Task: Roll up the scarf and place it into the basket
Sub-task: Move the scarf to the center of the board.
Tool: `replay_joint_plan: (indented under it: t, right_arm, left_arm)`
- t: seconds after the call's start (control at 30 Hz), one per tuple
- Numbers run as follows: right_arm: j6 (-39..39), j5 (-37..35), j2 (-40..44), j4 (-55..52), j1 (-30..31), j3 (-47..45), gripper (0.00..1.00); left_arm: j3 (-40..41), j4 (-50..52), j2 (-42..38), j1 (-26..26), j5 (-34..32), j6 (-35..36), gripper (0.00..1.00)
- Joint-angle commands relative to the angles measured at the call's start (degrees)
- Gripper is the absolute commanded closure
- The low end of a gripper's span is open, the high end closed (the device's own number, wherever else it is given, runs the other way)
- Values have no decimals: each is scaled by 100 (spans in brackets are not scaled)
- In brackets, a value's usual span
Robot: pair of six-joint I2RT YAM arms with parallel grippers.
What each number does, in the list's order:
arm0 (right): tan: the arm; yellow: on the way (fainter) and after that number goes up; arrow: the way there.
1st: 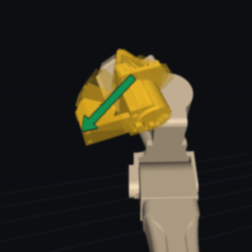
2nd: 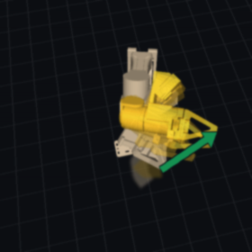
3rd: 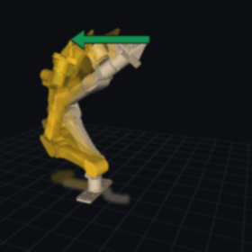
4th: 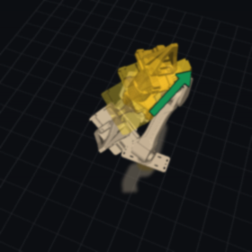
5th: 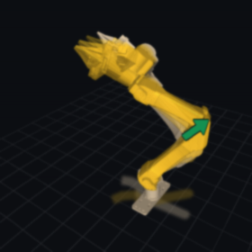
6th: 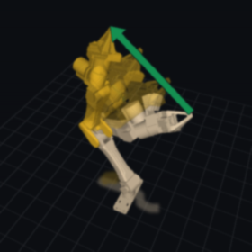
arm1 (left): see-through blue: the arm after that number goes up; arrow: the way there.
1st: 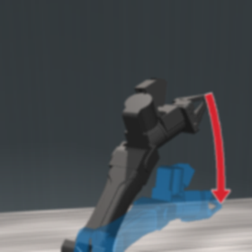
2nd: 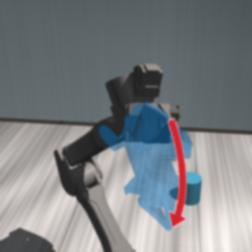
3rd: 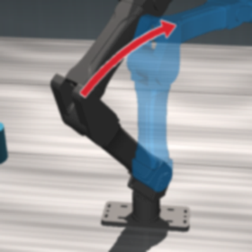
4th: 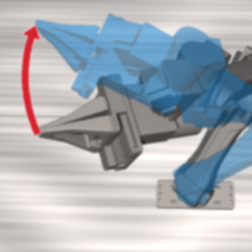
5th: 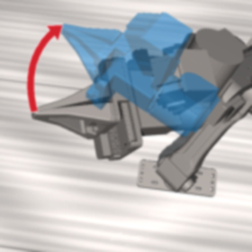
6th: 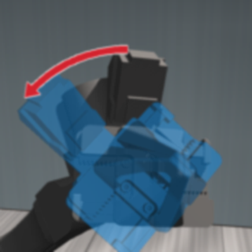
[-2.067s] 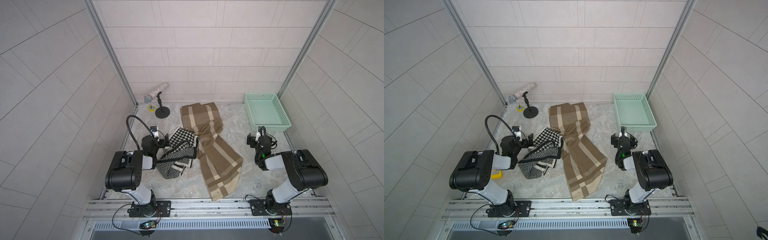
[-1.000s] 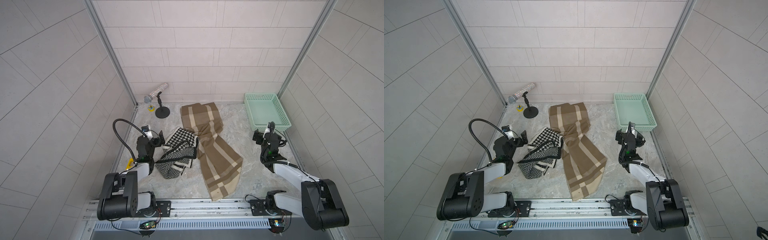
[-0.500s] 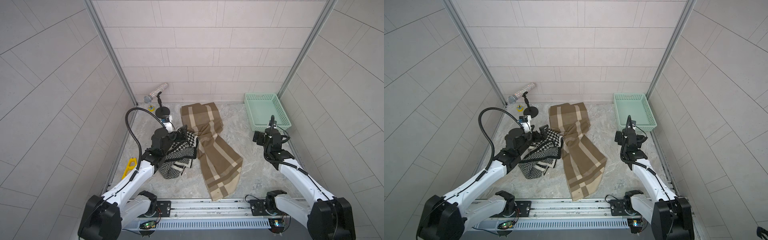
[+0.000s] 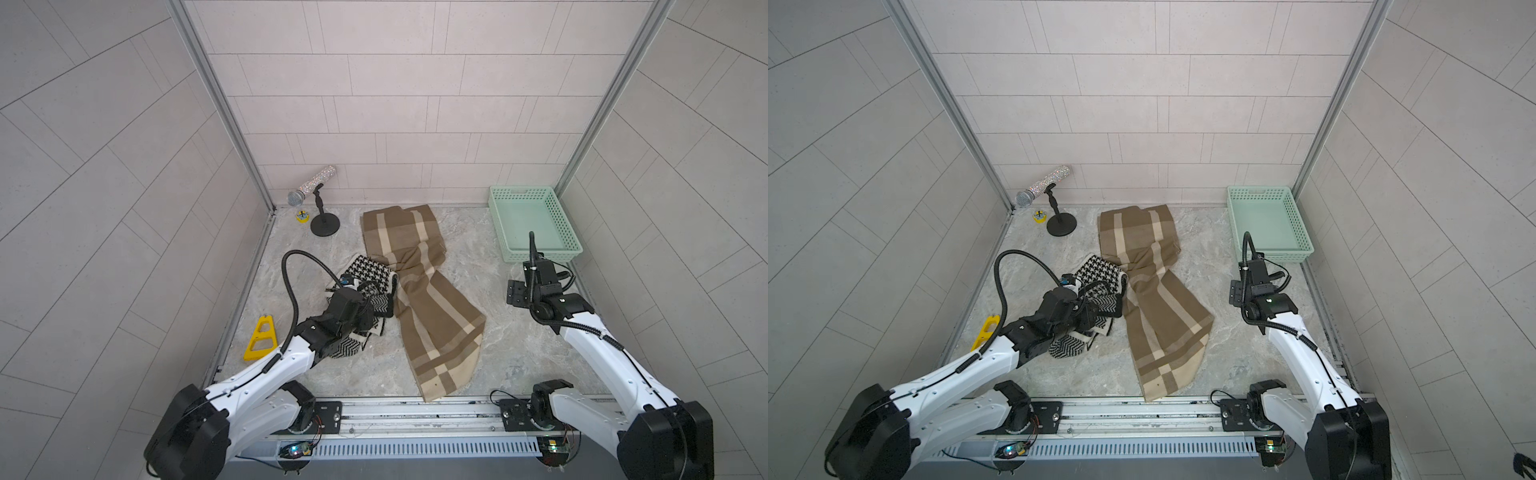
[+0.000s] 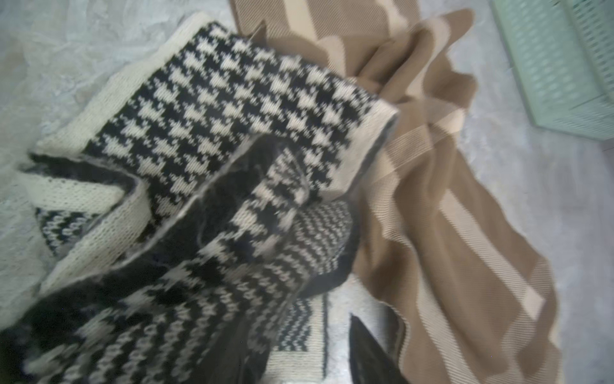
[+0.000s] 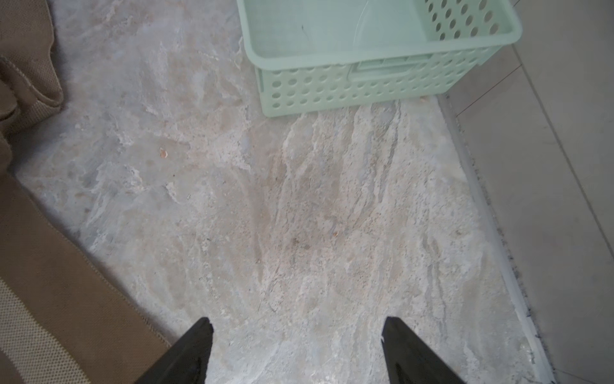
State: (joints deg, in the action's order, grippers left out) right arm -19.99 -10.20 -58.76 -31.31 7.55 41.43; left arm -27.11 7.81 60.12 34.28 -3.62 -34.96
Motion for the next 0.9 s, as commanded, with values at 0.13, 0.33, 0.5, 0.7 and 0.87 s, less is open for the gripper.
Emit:
replay_joint_plan:
  t: [0.13, 0.33, 0.5, 0.7, 0.87]
  right_arm:
    - [-655, 441, 68, -898, 638, -287, 24]
    - [-1243, 832, -45, -774, 1371, -550, 26]
    - [-1580, 1003, -403, -402, 1689, -799, 26]
    - [-1709, 1380, -1041, -70, 1737, -773, 28]
    - [-1813, 1547, -1459, 280, 1859, -730, 35]
  left_arm:
    - [120, -627, 1158, -640, -269, -626, 62]
    - [-195, -1112, 2119, -1665, -320, -386, 74]
    - [-1124, -989, 2884, -2505, 318, 233, 76]
    - [-1668, -1072, 3227, -3156, 357, 294, 78]
    - [-2055, -790, 3049, -3468, 389, 486, 73]
